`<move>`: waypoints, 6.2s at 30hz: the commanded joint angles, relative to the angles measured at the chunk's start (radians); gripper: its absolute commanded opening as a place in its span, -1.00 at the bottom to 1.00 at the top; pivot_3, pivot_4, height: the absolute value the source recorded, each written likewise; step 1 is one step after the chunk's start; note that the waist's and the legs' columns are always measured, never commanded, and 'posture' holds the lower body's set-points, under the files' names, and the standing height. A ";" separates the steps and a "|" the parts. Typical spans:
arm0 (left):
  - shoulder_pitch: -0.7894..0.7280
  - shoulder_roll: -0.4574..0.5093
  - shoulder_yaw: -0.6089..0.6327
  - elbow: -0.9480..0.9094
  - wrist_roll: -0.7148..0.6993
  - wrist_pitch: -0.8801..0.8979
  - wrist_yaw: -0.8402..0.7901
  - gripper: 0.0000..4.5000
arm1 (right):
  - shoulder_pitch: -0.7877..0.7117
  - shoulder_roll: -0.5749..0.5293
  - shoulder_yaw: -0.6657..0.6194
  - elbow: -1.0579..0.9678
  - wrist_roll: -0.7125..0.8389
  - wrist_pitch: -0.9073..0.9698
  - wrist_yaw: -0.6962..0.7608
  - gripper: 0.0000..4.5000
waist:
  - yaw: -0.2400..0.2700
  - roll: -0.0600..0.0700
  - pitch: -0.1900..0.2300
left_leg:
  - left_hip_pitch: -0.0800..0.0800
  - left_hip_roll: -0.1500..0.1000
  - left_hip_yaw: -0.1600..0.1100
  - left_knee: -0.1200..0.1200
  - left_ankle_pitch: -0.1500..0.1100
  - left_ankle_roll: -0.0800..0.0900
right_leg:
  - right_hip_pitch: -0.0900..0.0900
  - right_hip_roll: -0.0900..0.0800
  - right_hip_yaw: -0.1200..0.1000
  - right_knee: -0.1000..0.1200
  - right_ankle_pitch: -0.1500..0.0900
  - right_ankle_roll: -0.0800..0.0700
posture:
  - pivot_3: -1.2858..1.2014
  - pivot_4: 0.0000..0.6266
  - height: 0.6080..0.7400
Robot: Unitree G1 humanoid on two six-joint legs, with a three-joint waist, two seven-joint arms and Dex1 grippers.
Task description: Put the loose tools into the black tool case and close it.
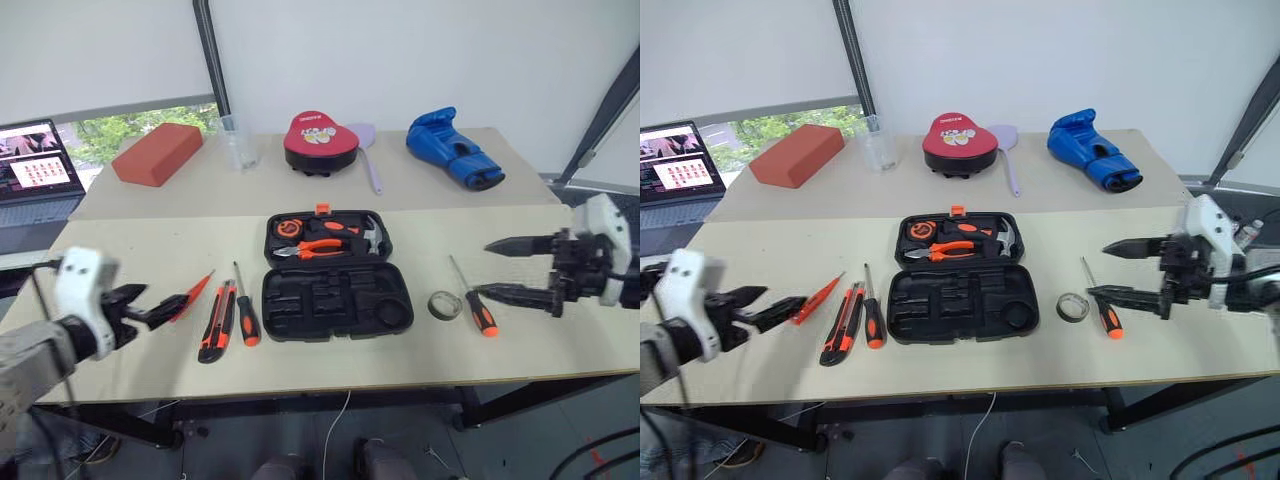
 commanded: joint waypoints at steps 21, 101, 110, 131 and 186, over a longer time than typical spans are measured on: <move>-0.299 -0.221 -0.266 0.126 -0.097 0.217 0.477 0.35 | -0.093 0.141 0.161 -0.291 0.078 0.071 -0.160 1.00 | 0.010 -0.003 0.001 | 0.001 -0.003 0.000 0.002 0.002 -0.003 | -0.001 -0.001 0.001 0.005 0.000 -0.001 | 0.03 -0.52 1.00; -0.931 -0.239 -0.996 1.247 0.897 -1.283 -0.936 0.86 | 0.091 0.192 0.064 -0.291 0.056 0.113 -0.435 1.00 | 0.008 -0.013 0.007 | -0.019 -0.003 -0.001 0.018 0.007 0.010 | -0.014 -0.002 -0.001 0.011 0.000 -0.002 | 0.03 -0.52 1.00; -0.919 -0.273 -0.958 1.268 0.920 -1.277 -0.920 -0.38 | 0.083 0.194 0.067 -0.274 0.048 0.101 -0.434 1.00 | 0.005 -0.013 0.007 | -0.020 -0.003 -0.001 0.018 0.007 0.011 | -0.015 -0.002 -0.001 0.011 0.000 -0.002 | 0.03 -0.52 1.00; -0.849 -0.305 -0.934 1.286 0.973 -1.331 -0.895 -0.96 | 0.174 0.201 -0.030 -0.291 0.048 0.132 -0.508 1.00 | 0.025 -0.013 0.006 | -0.014 -0.003 -0.001 0.019 0.006 0.011 | -0.008 -0.002 0.000 0.011 0.002 0.000 | 0.03 -0.52 1.00; -0.460 0.233 -0.635 0.468 0.338 -0.742 -1.148 1.00 | -0.392 0.328 0.485 0.586 -0.487 -0.662 -0.008 -0.60 | -0.017 -0.011 0.008 | -0.002 -0.002 0.000 0.008 0.005 0.007 | -0.004 0.000 -0.001 0.009 0.000 -0.005 | 0.03 -0.52 1.00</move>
